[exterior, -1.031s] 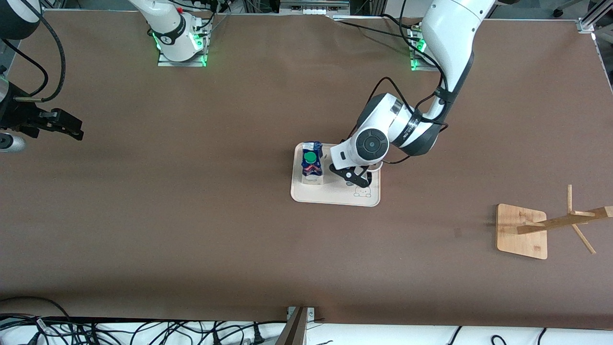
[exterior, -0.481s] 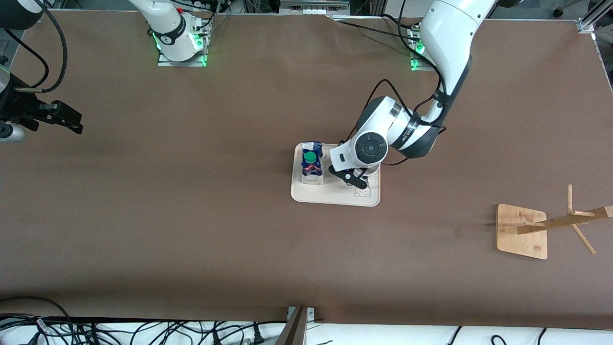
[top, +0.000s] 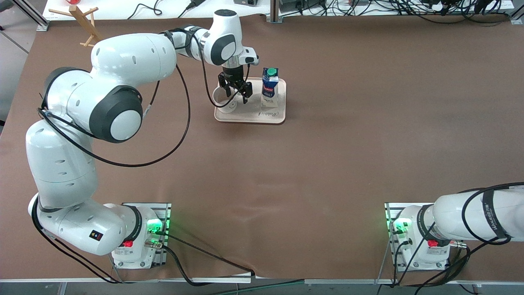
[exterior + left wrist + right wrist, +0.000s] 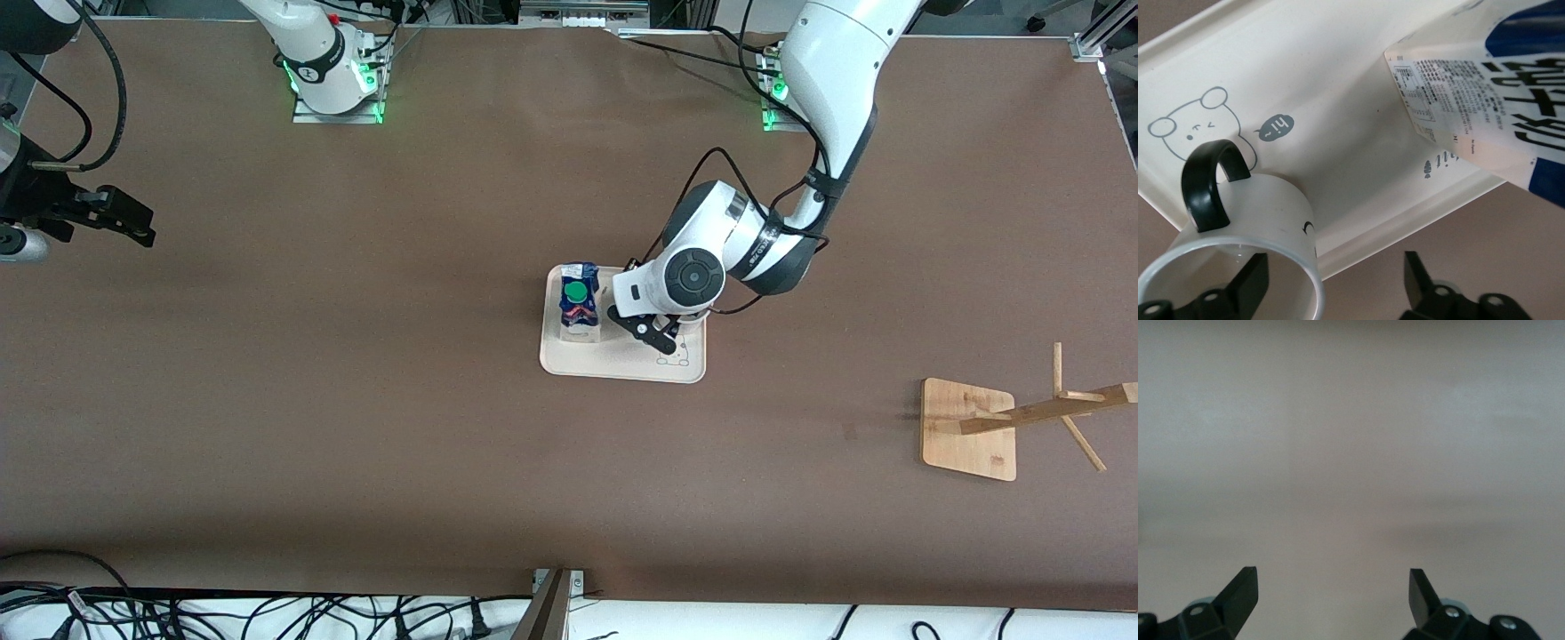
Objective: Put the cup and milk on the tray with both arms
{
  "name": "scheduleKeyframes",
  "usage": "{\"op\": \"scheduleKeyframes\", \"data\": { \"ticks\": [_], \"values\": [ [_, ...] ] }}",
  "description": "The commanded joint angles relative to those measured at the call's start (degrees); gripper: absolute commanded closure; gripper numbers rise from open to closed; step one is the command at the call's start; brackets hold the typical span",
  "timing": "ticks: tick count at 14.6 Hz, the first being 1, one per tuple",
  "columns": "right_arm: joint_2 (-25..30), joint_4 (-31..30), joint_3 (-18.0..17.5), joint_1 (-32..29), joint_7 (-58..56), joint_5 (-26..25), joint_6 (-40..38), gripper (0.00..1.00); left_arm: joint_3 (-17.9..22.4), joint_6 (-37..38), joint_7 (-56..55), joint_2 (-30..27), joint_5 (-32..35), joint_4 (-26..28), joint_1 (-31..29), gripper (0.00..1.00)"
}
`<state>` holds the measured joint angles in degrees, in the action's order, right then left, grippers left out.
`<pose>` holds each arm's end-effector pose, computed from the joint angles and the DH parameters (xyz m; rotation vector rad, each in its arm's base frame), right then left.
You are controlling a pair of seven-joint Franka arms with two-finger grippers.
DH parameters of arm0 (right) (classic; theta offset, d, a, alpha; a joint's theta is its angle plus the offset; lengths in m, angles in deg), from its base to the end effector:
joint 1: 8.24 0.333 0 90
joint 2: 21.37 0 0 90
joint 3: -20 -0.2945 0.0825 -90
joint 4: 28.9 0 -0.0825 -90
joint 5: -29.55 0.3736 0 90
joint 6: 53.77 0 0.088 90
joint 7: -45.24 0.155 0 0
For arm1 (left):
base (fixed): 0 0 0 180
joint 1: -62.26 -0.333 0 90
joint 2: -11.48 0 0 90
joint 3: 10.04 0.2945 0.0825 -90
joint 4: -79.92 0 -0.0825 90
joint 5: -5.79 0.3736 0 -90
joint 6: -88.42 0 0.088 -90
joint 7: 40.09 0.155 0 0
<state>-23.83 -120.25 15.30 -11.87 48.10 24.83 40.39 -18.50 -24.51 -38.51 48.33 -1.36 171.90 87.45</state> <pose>0.5624 -0.0024 0.5273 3.0629 -0.0392 0.0137 0.5192 -0.3559 0.1818 2.8822 -0.7872 -0.4771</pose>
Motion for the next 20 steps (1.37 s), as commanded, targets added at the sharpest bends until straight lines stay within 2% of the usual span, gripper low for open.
{"op": "scheduleKeyframes", "data": {
  "ticks": [1,6,11,12,15,18,20],
  "values": [
    [0.80,-0.15,-0.57,-0.33,-0.57,-0.82,-0.99,0.00,0.98,0.34,1.15,-0.11,-3.38,-1.36,0.38,0.00],
    [0.27,0.91,-0.66,-0.24,-0.74,-1.35,-1.52,0.00,3.79,1.04,1.32,-5.46,-4.10,-0.84,-1.19,0.00],
    [0.18,1.08,-0.48,-0.33,-0.92,-1.26,-3.26,0.00,4.24,3.07,1.58,-13.10,-4.10,-0.22,-8.56,0.00],
    [-0.17,2.39,-0.57,-0.33,-0.92,-1.26,-5.45,0.00,4.24,3.07,1.85,-14.86,-3.49,-0.31,-10.24,0.00],
    [-5.16,11.60,-0.31,-0.59,-0.92,-1.26,-14.50,0.00,4.24,4.03,1.76,-20.39,-0.32,-0.05,-14.63,0.00],
    [-5.44,12.42,-0.31,-0.68,-0.83,-1.26,-15.06,0.00,5.29,7.53,1.24,-25.93,-0.32,1.70,-19.03,0.00],
    [-5.44,12.34,-0.31,-0.50,-0.66,-1.17,-14.97,0.00,8.09,11.83,-0.34,-29.80,0.21,2.85,-19.22,0.00]
  ]
}}
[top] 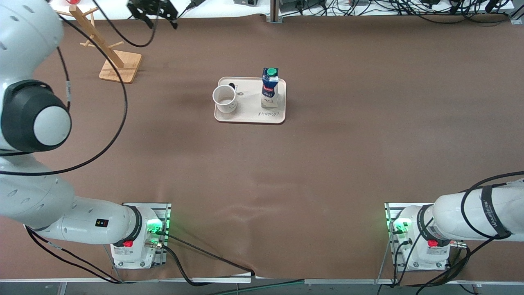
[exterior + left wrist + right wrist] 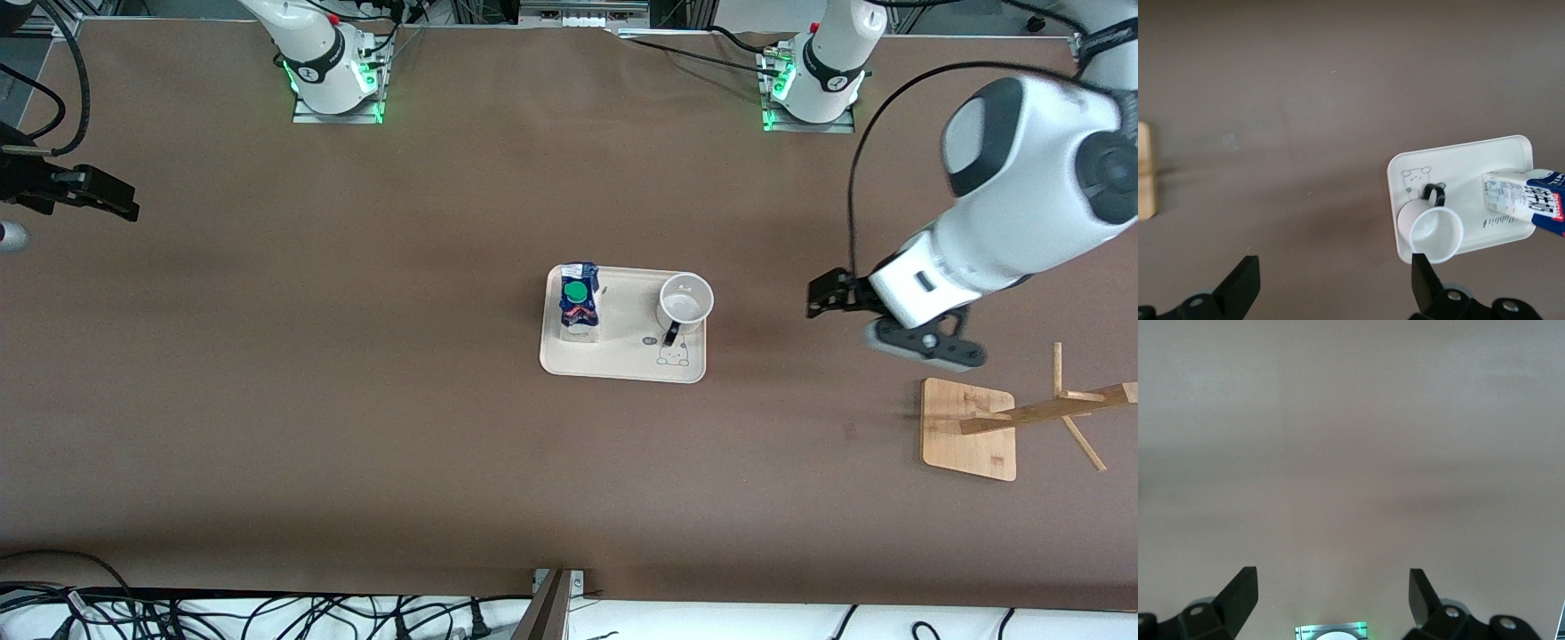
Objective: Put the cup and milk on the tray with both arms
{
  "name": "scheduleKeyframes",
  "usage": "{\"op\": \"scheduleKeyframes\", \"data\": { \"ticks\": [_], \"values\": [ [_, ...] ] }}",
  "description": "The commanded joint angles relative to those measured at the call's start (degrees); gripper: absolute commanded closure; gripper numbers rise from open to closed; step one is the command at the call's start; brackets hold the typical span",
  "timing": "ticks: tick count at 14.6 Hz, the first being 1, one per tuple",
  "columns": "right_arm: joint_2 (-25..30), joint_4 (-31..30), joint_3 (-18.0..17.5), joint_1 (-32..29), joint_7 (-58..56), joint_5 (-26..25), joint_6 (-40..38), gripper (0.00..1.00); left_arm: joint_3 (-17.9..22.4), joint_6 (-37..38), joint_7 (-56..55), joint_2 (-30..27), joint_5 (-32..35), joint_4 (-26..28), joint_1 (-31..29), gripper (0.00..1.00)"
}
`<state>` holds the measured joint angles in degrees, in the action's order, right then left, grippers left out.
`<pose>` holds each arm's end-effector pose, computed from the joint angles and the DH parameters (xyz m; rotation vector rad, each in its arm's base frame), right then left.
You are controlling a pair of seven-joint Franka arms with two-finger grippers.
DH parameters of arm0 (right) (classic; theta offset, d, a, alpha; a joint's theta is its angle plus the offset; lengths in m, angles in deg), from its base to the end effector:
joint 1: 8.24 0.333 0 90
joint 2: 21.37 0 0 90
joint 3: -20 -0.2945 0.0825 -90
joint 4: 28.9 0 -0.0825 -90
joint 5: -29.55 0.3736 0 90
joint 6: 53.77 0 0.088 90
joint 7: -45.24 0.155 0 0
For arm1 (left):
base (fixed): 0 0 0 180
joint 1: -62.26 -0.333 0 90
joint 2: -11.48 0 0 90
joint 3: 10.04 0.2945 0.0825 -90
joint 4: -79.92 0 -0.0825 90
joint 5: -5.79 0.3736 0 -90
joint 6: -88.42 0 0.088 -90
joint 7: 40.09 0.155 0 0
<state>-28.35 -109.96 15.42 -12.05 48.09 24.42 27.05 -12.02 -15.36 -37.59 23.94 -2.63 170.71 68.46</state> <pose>0.5561 -0.0099 0.5464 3.0517 -0.0687 -0.1881 0.6076 -0.1052 0.4448 2.9824 -0.2258 0.0027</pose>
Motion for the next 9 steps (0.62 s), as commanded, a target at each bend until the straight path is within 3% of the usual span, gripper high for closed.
{"op": "scheduleKeyframes", "data": {
  "ticks": [1,5,9],
  "values": [
    [-0.92,2.04,-0.42,-0.33,-0.30,-0.67,-1.71,0.00,2.41,4.27,-1.97,-7.61,2.26,4.74,-0.22,0.00],
    [-0.92,2.04,-0.42,-0.33,-0.56,-1.02,-1.71,0.00,4.09,5.26,-6.45,-14.30,7.26,8.79,-0.14,0.00],
    [-0.84,1.77,-0.34,-0.24,-0.74,-0.93,-1.80,0.00,4.26,5.35,-7.86,-14.40,7.72,8.97,-0.31,0.00]
  ]
}}
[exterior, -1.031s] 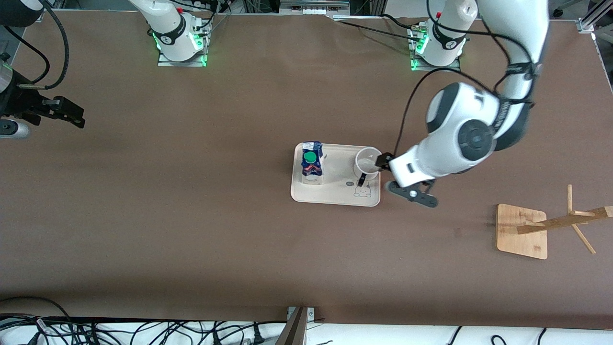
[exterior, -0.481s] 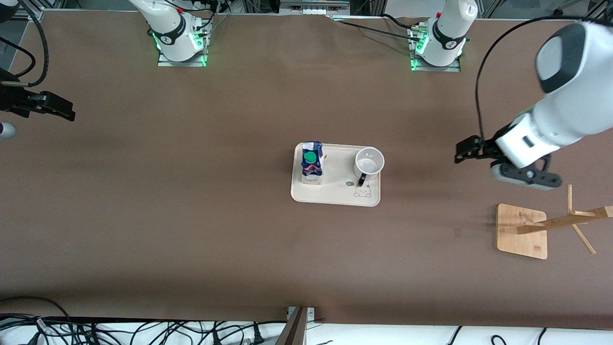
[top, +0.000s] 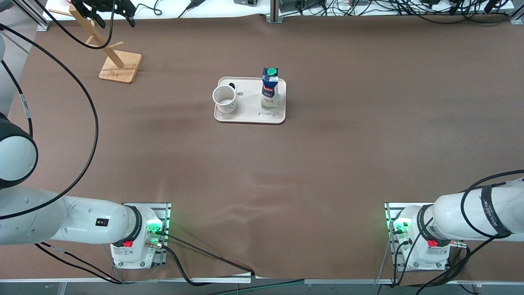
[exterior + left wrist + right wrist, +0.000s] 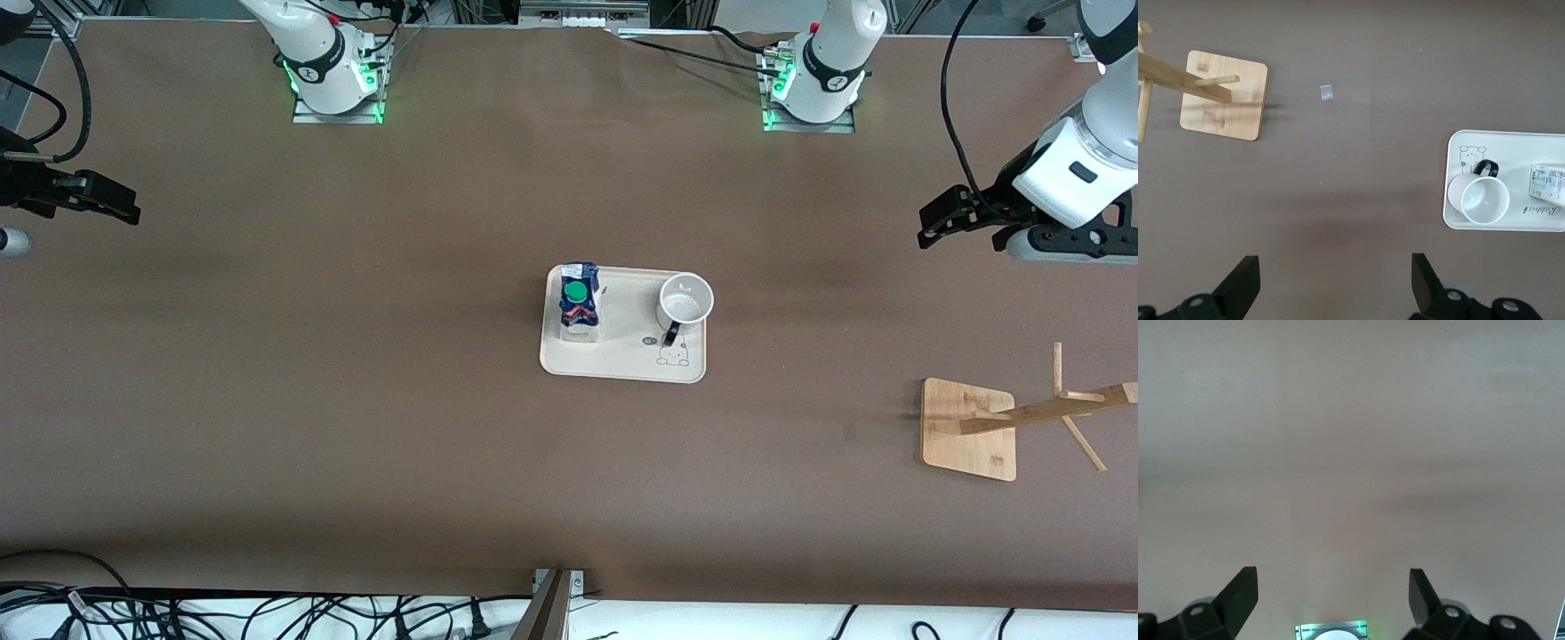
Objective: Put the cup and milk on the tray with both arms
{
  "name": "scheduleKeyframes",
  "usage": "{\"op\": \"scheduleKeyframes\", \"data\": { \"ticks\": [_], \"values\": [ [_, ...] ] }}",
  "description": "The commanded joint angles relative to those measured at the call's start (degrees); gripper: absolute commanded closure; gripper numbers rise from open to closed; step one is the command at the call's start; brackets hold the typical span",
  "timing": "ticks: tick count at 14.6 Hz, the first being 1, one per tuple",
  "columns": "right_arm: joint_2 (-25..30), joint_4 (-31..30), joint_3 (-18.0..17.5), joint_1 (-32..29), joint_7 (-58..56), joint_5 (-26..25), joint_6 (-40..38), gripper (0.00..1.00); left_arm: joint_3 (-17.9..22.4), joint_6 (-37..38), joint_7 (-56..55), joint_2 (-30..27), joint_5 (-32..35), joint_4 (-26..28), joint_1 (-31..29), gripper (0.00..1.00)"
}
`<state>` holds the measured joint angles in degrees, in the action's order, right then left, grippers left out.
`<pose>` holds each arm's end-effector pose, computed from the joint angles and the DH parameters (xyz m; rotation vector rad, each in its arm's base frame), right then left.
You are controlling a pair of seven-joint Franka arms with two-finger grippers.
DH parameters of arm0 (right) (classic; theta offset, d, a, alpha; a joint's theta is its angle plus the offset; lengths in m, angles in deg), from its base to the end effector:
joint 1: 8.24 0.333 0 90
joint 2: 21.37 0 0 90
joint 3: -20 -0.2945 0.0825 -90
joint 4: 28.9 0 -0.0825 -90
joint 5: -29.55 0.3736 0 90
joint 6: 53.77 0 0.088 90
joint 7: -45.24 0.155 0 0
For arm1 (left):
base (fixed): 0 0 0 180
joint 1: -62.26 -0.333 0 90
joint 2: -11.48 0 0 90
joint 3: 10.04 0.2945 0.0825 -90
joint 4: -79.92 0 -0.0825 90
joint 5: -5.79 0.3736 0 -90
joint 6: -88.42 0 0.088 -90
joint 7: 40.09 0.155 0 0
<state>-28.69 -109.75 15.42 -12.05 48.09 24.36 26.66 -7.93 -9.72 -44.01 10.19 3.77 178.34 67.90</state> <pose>0.5565 -0.0102 0.5443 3.0500 -0.0691 -0.2019 0.5462 -0.0385 0.5114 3.1046 0.0178 0.0237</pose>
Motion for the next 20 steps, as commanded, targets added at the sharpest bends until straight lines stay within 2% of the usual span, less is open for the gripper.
{"op": "scheduleKeyframes", "data": {
  "ticks": [1,10,15,18,20],
  "values": [
    [-0.50,1.57,-0.42,-0.15,-0.65,-0.79,-1.41,0.00,0.17,-0.47,-1.61,-0.47,1.32,1.25,-0.02,0.00],
    [4.95,-7.21,0.10,-0.15,-0.47,-0.61,3.59,0.00,0.09,-0.73,-1.97,-0.03,1.75,0.28,-0.98,0.00],
    [4.16,-6.25,0.02,-0.15,0.75,0.87,2.72,0.00,0.09,-0.56,-1.35,1.55,1.67,-3.14,-1.86,0.00],
    [3.99,-6.17,0.02,-0.24,8.38,4.21,2.72,0.00,0.09,-0.47,-1.35,2.61,1.67,-4.11,-1.95,0.00],
    [3.90,-6.08,0.02,-0.24,9.46,5.01,2.80,0.00,0.00,-0.47,-1.88,3.57,1.67,-4.20,-1.86,0.00]
  ]
}}
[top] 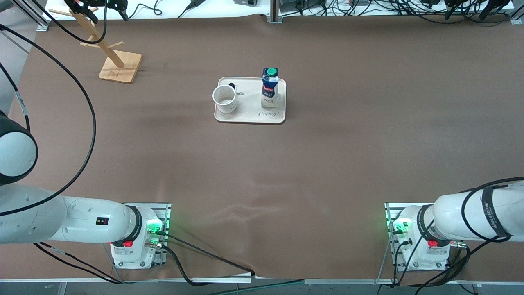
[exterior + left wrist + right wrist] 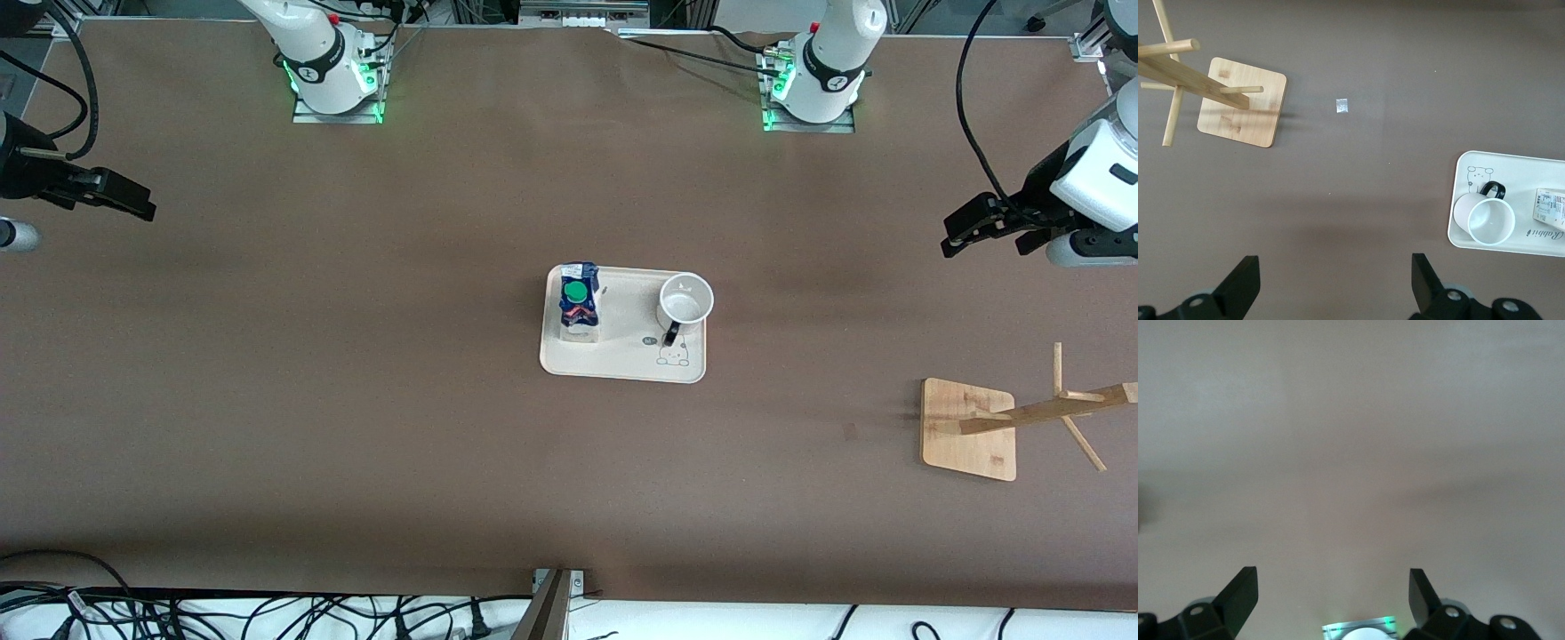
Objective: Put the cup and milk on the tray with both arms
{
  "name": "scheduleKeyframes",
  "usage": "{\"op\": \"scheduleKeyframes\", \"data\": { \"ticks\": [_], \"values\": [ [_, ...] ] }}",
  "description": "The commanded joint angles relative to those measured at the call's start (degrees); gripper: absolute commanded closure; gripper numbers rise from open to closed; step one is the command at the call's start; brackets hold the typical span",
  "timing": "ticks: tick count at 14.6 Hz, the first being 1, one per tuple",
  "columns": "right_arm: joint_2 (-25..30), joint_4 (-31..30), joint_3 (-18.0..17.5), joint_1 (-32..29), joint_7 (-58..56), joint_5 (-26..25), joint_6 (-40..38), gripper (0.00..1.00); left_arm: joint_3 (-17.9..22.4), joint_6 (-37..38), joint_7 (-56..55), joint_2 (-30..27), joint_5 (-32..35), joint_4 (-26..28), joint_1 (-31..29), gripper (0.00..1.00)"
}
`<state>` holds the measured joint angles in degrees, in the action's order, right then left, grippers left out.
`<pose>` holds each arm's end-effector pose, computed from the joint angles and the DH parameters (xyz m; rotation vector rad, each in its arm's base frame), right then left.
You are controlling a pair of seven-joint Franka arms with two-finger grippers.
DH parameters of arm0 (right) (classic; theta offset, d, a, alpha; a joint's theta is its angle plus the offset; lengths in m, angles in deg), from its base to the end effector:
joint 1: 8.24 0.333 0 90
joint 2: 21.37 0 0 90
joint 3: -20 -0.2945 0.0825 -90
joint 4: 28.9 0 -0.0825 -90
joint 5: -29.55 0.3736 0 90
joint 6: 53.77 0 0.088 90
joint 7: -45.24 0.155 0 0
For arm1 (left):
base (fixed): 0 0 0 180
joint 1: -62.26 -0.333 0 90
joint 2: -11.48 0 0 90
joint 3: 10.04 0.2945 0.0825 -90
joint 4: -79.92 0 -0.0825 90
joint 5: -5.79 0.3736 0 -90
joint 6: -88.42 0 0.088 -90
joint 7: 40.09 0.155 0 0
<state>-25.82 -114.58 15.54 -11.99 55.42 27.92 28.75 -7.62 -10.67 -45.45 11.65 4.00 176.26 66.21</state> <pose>0.5456 0.0007 0.5367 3.0894 -0.2585 -0.2016 0.5585 -0.0193 0.5161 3.1054 0.1104 0.0670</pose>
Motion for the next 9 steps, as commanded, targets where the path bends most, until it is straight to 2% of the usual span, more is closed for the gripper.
{"op": "scheduleKeyframes", "data": {
  "ticks": [1,9],
  "values": [
    [1.03,-1.25,-0.11,-0.30,1.60,1.36,0.62,0.00,-0.40,0.39,-0.44,2.20,1.44,-2.29,-0.17,0.00],
    [0.94,-1.25,0.06,-0.74,-3.76,0.75,0.71,0.00,-0.23,0.30,-0.09,2.21,1.44,-2.38,-0.26,0.00]
  ]
}}
